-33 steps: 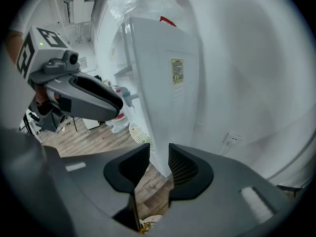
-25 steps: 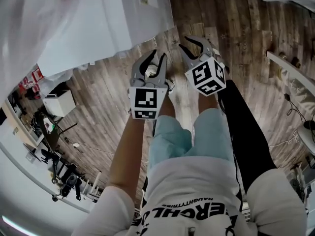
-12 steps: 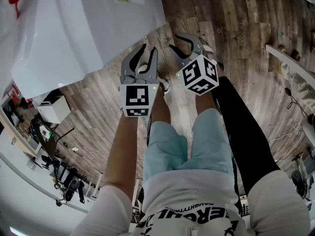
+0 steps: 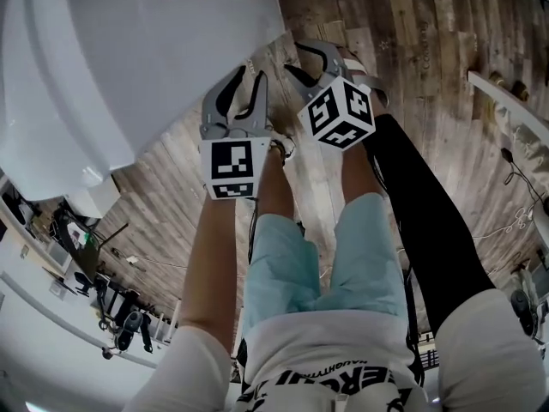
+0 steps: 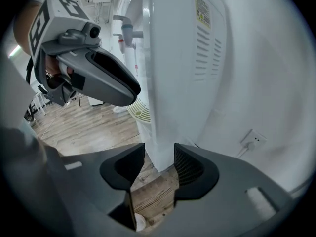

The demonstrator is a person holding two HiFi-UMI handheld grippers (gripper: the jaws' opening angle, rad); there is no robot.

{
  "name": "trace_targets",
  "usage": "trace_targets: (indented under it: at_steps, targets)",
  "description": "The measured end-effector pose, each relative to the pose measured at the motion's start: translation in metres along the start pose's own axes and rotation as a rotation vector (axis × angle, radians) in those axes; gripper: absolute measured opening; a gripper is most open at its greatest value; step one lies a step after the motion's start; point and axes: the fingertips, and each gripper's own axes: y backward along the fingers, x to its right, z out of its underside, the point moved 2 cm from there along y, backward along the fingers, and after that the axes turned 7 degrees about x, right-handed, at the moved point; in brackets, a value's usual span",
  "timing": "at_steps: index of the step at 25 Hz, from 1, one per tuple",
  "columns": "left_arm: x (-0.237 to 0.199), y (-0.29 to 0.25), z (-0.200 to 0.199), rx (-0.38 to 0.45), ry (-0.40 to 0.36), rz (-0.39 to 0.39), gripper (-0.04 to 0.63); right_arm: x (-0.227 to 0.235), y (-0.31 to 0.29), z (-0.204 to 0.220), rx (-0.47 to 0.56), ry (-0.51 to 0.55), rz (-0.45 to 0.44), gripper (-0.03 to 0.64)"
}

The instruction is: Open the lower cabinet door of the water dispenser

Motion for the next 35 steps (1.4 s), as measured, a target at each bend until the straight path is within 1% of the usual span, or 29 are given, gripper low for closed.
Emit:
trace_targets:
  at_steps: [6, 10, 14, 19, 27, 35]
  targets:
    - [-0.008, -0.003, 0.003, 0.0, -0.013, -0.008, 0.152, 0.002, -0.024, 0.008, -0.002, 0.037, -0.006, 0.169]
    - [-0.003, -0.011, 0.011, 0.0, -0.022, -0.008, 0.152, 0.008, -0.04, 0.024, -0.009, 0.043, -0.013, 0.17]
    - [-0.004, -0.007, 0.011, 0.002, -0.028, 0.004, 0.152, 0.005, -0.053, 0.026, -0.022, 0.06, -0.018, 0.17]
    - [-0.004, -0.006, 0.015, -0.001, -0.023, 0.0, 0.152, 0.0, -0.07, 0.033, -0.036, 0.075, -0.028, 0.17]
    - [-0.014, -0.004, 0.017, -0.004, -0.019, -0.003, 0.152, 0.0, -0.097, 0.023, -0.039, 0.095, -0.041, 0.17]
    - [-0.023, -0.003, 0.018, -0.001, -0.007, -0.015, 0.152, 0.003, -0.102, 0.022, -0.03, 0.102, -0.05, 0.172]
